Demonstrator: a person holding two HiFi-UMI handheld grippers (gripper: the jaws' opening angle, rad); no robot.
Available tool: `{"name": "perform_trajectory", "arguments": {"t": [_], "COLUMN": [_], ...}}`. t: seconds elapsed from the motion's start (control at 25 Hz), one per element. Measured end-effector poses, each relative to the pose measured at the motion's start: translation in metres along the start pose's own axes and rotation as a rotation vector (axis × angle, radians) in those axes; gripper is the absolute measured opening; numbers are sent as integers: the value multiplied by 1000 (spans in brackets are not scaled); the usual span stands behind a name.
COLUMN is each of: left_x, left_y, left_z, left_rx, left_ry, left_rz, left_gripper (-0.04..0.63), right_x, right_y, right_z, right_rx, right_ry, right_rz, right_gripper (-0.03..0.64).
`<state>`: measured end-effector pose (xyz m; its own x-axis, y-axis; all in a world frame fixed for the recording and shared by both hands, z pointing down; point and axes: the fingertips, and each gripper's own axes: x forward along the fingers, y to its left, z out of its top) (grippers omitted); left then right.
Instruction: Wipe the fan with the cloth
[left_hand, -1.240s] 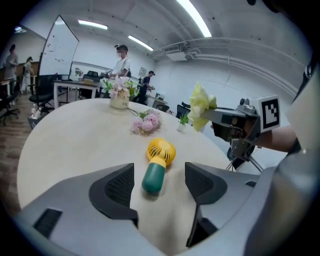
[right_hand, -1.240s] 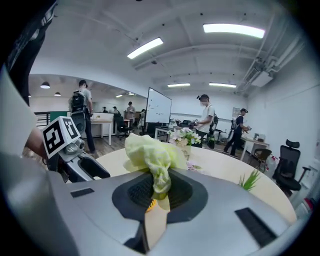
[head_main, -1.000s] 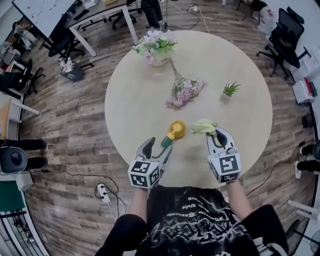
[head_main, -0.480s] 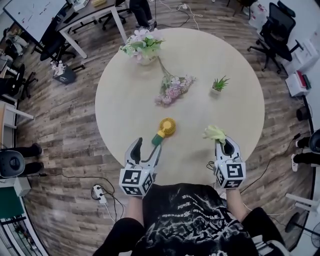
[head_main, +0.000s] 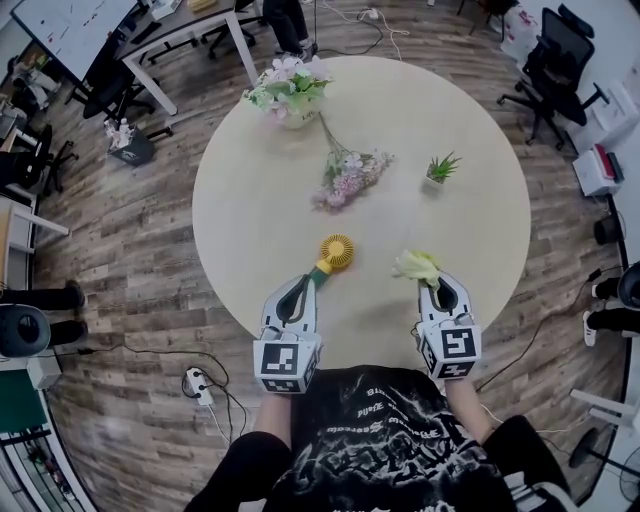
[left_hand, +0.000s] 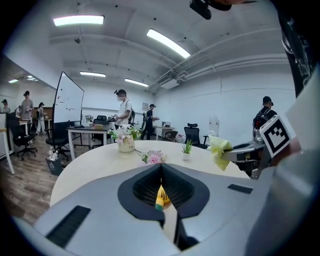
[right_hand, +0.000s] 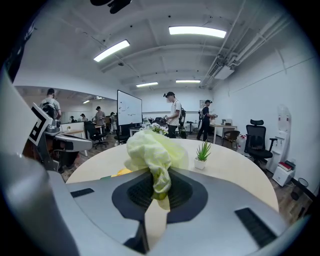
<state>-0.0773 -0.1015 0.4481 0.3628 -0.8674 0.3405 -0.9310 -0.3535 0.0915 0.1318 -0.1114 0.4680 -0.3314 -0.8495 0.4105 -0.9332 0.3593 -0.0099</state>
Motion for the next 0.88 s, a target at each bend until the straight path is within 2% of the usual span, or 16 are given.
{"name": "perform_trajectory", "arguments": {"t": [0.12, 0.28, 0.56, 0.88], "left_x": [0, 1, 0, 2], "left_y": [-2, -4, -8, -12], "left_z": [2, 5, 7, 7], "left_rx": [7, -28, -8, 74], "left_ry": [-19, -21, -28, -26], "left_rz": [-4, -23, -27, -36], "left_gripper": [20, 20, 20, 20], "right_x": [1, 2, 0, -2], "right_y": [5, 7, 9, 12], "right_z": [1, 2, 5, 8], "right_rx": [-7, -10, -23, -46], "right_ry": [-1, -6, 3, -5], "right_rz": [6, 6, -2, -1], "right_gripper": [38, 37, 35, 35]}}
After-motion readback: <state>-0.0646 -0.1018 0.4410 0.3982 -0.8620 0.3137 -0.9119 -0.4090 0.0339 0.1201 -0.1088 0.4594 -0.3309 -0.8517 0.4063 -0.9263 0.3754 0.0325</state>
